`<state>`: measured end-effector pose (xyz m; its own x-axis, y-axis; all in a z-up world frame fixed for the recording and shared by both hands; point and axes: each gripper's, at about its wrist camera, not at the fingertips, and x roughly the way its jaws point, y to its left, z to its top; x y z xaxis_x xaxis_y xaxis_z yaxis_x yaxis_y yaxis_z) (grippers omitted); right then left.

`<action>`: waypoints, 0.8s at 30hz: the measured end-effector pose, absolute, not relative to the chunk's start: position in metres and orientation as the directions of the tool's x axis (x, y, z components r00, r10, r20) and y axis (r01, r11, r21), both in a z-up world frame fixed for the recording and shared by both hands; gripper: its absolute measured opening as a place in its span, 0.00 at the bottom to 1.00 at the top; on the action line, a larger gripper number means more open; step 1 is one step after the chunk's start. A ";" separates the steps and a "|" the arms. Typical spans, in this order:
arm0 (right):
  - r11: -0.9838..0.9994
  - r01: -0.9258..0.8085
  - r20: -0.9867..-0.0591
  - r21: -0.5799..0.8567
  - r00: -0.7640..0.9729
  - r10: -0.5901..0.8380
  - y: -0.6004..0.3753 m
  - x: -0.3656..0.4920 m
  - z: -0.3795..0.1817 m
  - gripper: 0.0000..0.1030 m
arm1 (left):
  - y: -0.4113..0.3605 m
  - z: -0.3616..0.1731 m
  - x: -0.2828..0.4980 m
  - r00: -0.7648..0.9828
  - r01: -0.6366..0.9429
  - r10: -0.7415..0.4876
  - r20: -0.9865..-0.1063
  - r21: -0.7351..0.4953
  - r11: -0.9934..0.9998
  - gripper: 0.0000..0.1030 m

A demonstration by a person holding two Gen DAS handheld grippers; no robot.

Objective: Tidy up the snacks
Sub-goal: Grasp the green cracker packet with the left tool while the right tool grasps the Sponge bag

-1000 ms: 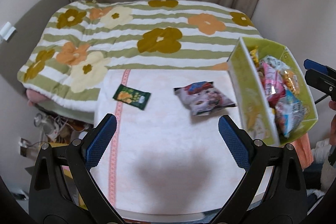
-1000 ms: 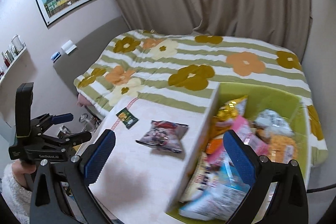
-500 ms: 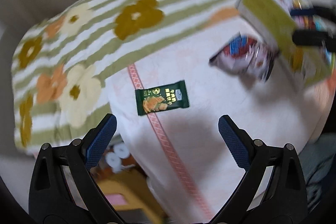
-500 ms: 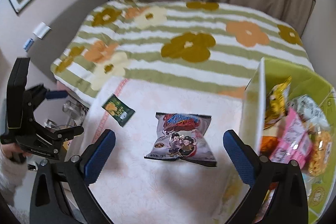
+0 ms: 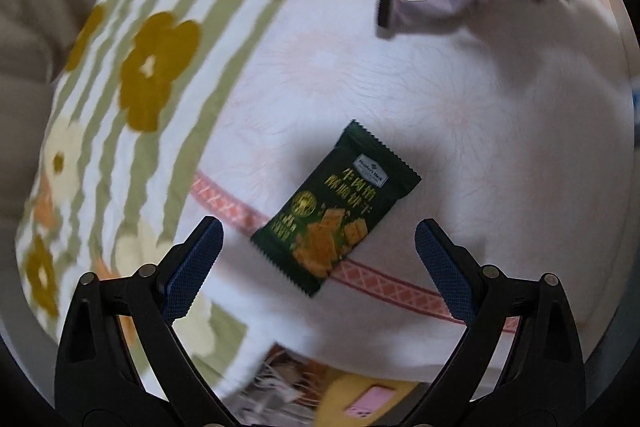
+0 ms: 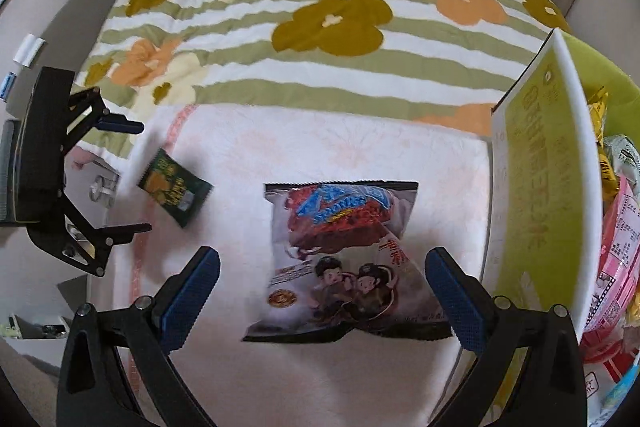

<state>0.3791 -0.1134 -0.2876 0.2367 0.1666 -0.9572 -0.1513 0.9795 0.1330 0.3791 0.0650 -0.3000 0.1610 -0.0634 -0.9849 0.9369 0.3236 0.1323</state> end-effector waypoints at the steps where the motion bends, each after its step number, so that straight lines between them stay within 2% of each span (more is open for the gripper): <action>1: 0.980 -0.151 -0.959 0.133 0.230 0.165 -0.113 0.380 -0.289 0.99 | 0.063 -0.305 0.380 0.152 0.946 -0.060 -0.986 0.128 0.296 0.90; 4: 0.981 -0.156 -0.965 0.118 0.216 0.150 -0.113 0.382 -0.294 0.99 | 0.060 -0.317 0.383 0.138 0.960 -0.036 -0.990 0.125 0.249 0.81; 9: 0.981 -0.152 -0.968 0.119 0.201 0.148 -0.114 0.386 -0.301 0.99 | 0.060 -0.321 0.389 0.077 0.973 -0.047 -0.996 0.065 0.221 0.75; 13: 0.983 -0.138 -0.972 0.122 0.184 0.146 -0.117 0.388 -0.308 0.99 | 0.059 -0.319 0.384 0.021 0.983 -0.054 -0.998 0.010 0.185 0.55; 16: 0.983 -0.125 -0.972 0.133 0.176 0.154 -0.118 0.388 -0.311 0.99 | 0.057 -0.318 0.379 0.010 0.985 -0.046 -0.999 0.002 0.172 0.48; 24: 0.981 -0.136 -0.976 0.141 0.145 0.160 -0.112 0.388 -0.323 0.99 | 0.060 -0.313 0.373 0.030 0.980 -0.063 -0.998 0.017 0.200 0.45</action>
